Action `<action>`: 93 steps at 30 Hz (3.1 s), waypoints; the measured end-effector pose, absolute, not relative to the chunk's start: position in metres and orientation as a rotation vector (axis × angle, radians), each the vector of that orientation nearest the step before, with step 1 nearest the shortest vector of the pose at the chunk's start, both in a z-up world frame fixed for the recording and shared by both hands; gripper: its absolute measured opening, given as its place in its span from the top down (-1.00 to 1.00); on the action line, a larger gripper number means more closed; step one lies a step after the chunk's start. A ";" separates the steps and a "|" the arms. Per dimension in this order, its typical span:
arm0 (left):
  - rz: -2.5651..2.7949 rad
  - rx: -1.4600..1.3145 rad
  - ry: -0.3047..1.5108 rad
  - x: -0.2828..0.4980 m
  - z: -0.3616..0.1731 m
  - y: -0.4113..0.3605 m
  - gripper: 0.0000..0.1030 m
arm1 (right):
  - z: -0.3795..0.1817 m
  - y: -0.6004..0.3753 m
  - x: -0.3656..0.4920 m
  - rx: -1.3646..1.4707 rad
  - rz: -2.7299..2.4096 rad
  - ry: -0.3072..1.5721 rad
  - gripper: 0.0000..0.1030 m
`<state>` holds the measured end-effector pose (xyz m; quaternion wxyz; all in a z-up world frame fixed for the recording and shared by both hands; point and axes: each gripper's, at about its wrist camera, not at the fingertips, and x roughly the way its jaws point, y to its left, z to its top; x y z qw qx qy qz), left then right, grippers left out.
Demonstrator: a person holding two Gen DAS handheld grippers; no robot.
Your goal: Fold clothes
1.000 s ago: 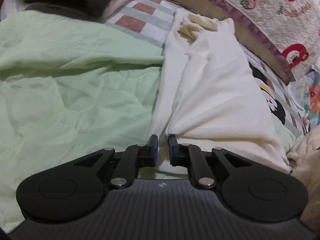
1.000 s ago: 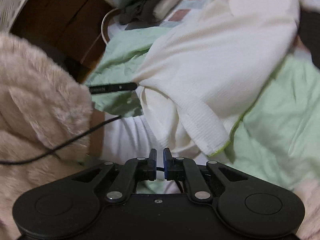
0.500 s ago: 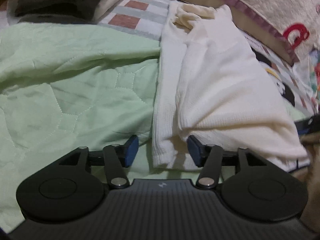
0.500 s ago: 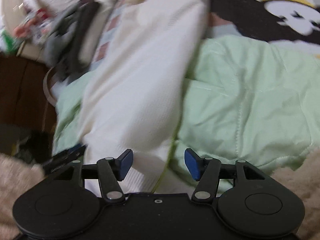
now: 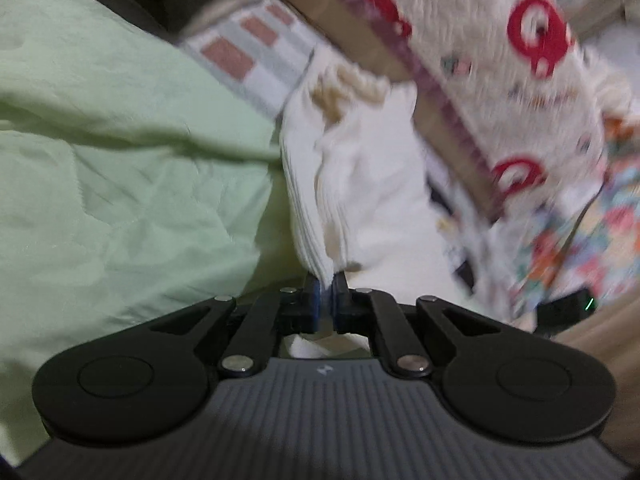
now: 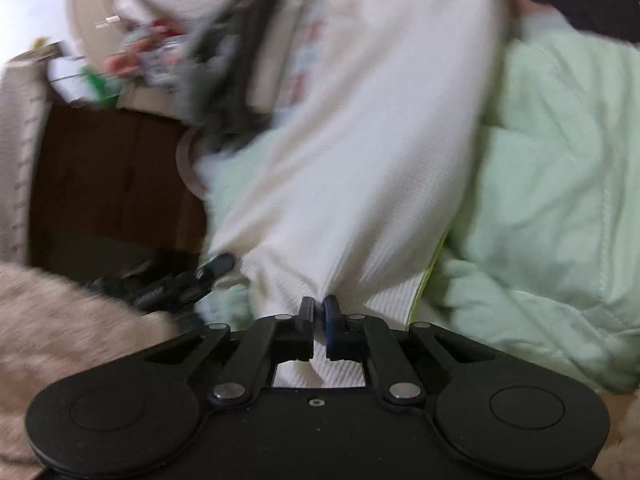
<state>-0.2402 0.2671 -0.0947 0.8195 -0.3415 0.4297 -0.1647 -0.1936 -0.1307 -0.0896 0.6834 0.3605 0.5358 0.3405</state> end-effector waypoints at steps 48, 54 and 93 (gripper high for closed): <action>-0.352 -0.621 0.943 -0.219 -0.062 0.235 0.90 | -0.021 -0.077 -0.223 -0.129 0.802 1.106 0.72; -0.207 -0.617 1.046 -0.234 -0.087 0.240 0.90 | -0.046 -0.060 -0.226 -0.203 0.825 1.149 0.77; -0.312 -0.116 1.015 0.055 -0.115 0.117 0.25 | -0.073 -0.188 0.040 0.290 0.403 0.920 -0.04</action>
